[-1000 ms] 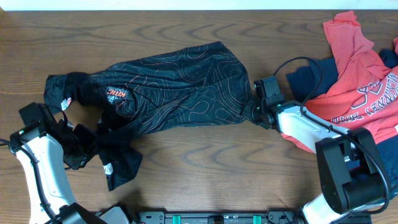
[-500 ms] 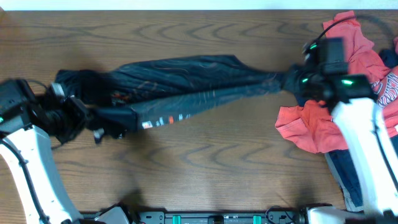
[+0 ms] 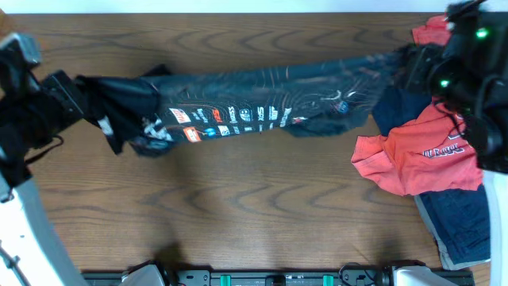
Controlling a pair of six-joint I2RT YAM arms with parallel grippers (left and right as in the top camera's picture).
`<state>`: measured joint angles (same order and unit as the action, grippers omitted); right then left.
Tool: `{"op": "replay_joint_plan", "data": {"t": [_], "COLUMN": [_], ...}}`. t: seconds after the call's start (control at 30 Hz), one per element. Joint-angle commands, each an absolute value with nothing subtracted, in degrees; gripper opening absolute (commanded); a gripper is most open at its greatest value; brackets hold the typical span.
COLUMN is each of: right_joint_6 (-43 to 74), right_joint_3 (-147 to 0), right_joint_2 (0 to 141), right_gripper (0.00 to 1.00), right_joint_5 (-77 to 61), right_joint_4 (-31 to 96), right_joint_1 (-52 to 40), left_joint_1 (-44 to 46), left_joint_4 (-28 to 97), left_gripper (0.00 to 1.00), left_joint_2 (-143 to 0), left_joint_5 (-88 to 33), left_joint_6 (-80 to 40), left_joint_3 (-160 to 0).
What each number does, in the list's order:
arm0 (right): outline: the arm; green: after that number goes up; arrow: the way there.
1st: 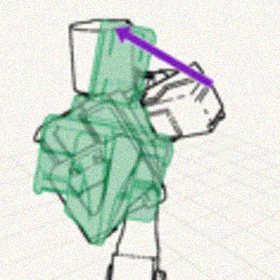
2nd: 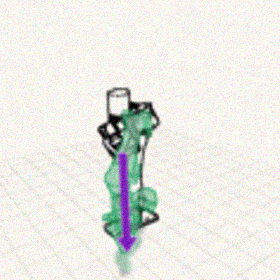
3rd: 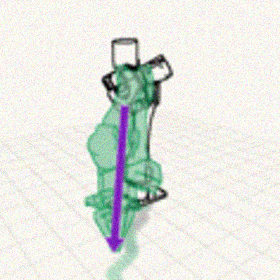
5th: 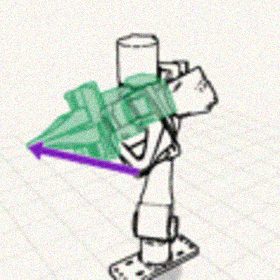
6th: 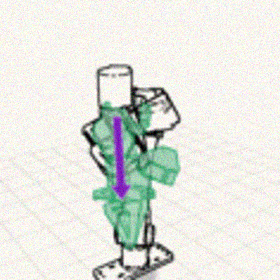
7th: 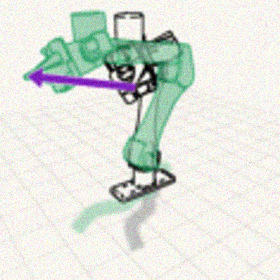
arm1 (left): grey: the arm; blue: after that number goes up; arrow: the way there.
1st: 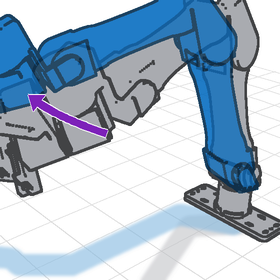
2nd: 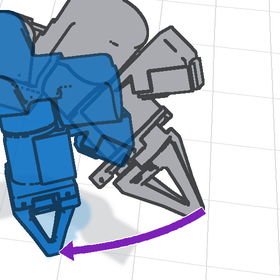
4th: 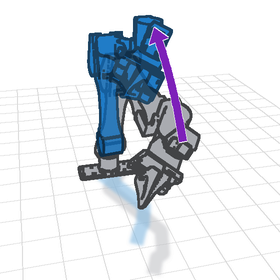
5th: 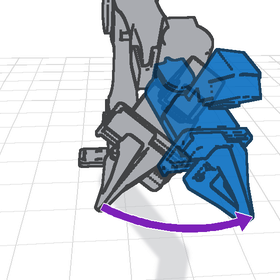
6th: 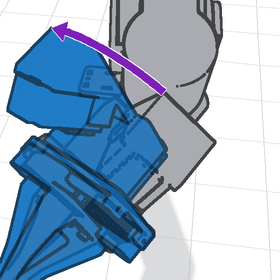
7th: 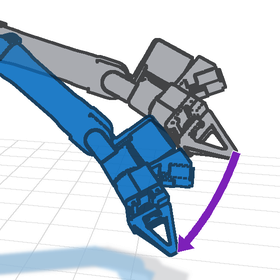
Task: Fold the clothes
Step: 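Lift the jersey with both grippers, shake it out, and lay it flat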
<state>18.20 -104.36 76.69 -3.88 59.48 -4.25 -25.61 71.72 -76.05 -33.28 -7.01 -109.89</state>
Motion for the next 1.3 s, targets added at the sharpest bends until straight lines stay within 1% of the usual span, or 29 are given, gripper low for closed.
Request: {"op": "replay_joint_plan", "data": {"t": [0.0, 0.17, 0.33, 0.57, 0.67, 0.73, 0.8, 0.9, 1.0, 1.07, 1.17, 1.27], "right_joint_6": [16.4, 14.8, 12.5, 11.4, 10.5, 10.2, 10.2, 10.3, 12.9, 14.5, 15.0, 14.9], "right_joint_3": [-109.1, -110.5, -110.5, -110.5, -110.5, -110.5, -110.5, -110.5, -110.9, -113.1, -119.9, -126.0], "right_joint_2": [75.4, 75.7, 78.7, 88.4, 93.6, 97.2, 100.4, 103.2, 103.1, 103.0, 103.0, 103.0], "right_gripper": [0.01, 0.01, 0.01, 0.0, 0.01, 0.01, 0.01, 0.01, 0.01, 0.01, 0.01, 0.01], "right_joint_5": [3.7, 6.0, 5.5, 2.1, -0.5, -1.3, -1.4, -1.1, 2.4, 6.0, 7.1, 7.1], "right_joint_4": [59.5, 59.0, 60.3, 61.0, 58.6, 53.9, 46.5, 33.1, 23.9, 21.1, 21.0, 22.5], "right_joint_1": [-3.5, -2.7, -2.4, -2.4, -2.4, -2.4, -2.4, -2.4, -2.4, -2.1, -0.6, 1.4], "left_joint_1": [-26.0, -27.0, -26.3, -22.3, -20.1, -18.7, -17.6, -16.6, -16.6, -16.8, -17.0, -17.1], "left_joint_4": [69.9, 65.0, 65.9, 65.4, 63.2, 59.4, 52.9, 41.4, 30.9, 24.8, 18.5, 17.7], "left_gripper": [0.06, 0.06, 0.06, 0.06, 0.06, 0.06, 0.06, 0.06, 0.06, 0.06, 0.06, 0.06], "left_joint_2": [-75.4, -75.7, -79.2, -88.7, -93.8, -97.4, -101.0, -104.8, -105.9, -105.9, -105.9, -105.9], "left_joint_5": [-33.8, -33.9, -33.9, -33.8, -31.9, -30.9, -30.9, -31.5, -32.4, -32.6, -32.6, -32.6], "left_joint_6": [-5.8, -7.8, -7.7, -6.5, -5.6, -5.6, -7.2, -12.6, -19.3, -22.5, -25.8, -26.0], "left_joint_3": [-114.6, -116.0, -115.8, -115.6, -115.6, -115.6, -115.6, -115.7, -116.0, -117.4, -122.9, -130.4]}}
